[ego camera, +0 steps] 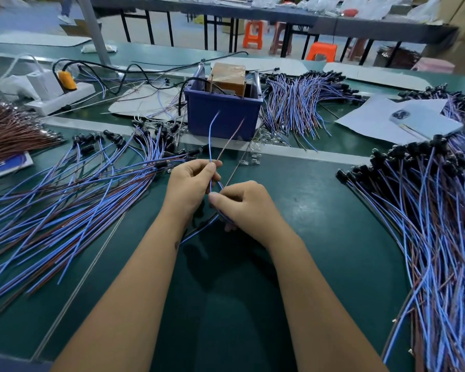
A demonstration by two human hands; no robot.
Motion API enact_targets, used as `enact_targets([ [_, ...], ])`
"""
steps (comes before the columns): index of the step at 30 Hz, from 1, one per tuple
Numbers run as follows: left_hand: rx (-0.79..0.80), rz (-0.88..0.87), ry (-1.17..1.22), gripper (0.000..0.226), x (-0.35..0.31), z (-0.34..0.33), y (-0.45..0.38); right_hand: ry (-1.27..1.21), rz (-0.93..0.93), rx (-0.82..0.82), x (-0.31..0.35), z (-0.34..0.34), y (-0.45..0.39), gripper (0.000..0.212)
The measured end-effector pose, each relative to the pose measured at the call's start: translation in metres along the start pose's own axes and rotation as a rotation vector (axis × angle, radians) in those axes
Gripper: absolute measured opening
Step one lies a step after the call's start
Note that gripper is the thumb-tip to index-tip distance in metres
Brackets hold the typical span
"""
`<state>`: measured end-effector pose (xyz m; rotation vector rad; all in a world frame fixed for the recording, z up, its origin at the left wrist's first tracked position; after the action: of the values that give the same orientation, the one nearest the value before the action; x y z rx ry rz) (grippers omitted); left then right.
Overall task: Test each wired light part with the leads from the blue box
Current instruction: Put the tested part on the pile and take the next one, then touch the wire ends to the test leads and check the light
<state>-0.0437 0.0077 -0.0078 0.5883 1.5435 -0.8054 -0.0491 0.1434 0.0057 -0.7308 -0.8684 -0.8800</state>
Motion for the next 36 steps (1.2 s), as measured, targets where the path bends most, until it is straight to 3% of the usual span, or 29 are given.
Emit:
enact_targets([
  [3, 0.006, 0.024, -0.008, 0.024, 0.002, 0.000, -0.001, -0.392, -0.318, 0.282, -0.003, 0.002, 0.002, 0.033],
  [5, -0.016, 0.030, -0.013, 0.022, 0.004, 0.001, -0.002, -0.529, -0.407, 0.443, -0.007, 0.008, 0.007, 0.039],
  [7, -0.036, 0.036, -0.023, 0.019, 0.006, 0.001, -0.003, -0.629, -0.429, 0.485, -0.011, 0.011, 0.007, 0.045],
  [9, -0.007, 0.053, -0.004, 0.017, 0.007, 0.000, -0.003, -0.655, -0.393, 0.291, -0.016, 0.010, -0.001, 0.039],
  [12, 0.111, 0.027, -0.043, 0.018, 0.005, -0.006, -0.001, -0.598, -0.319, -0.219, -0.024, 0.010, -0.018, 0.028],
  [14, 0.158, 0.026, -0.051, 0.020, 0.005, -0.012, 0.002, -0.519, -0.270, -0.397, -0.027, 0.009, -0.025, 0.022],
  [23, 0.096, -0.045, -0.127, 0.026, 0.006, -0.013, 0.006, -0.353, -0.210, -0.542, -0.025, -0.005, -0.034, 0.021],
  [29, -0.050, -0.043, -0.092, 0.021, 0.007, -0.005, 0.005, -0.512, -0.191, -0.619, -0.025, 0.007, -0.025, 0.013],
  [36, -0.201, -0.059, -0.065, 0.025, 0.008, 0.001, 0.002, -0.404, -0.157, -0.715, -0.025, 0.014, -0.022, 0.018],
])
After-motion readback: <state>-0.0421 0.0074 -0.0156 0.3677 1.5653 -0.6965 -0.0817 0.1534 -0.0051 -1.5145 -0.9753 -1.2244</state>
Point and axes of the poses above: each hand's wrist, its own y-axis away from the middle knuckle, its own z-axis out of the back of the hand, x = y × z, the point moved 4 cm from there along -y, towards the middle knuckle, and after that the axes turned 10 degrees about -x, right-handed, at the moved point
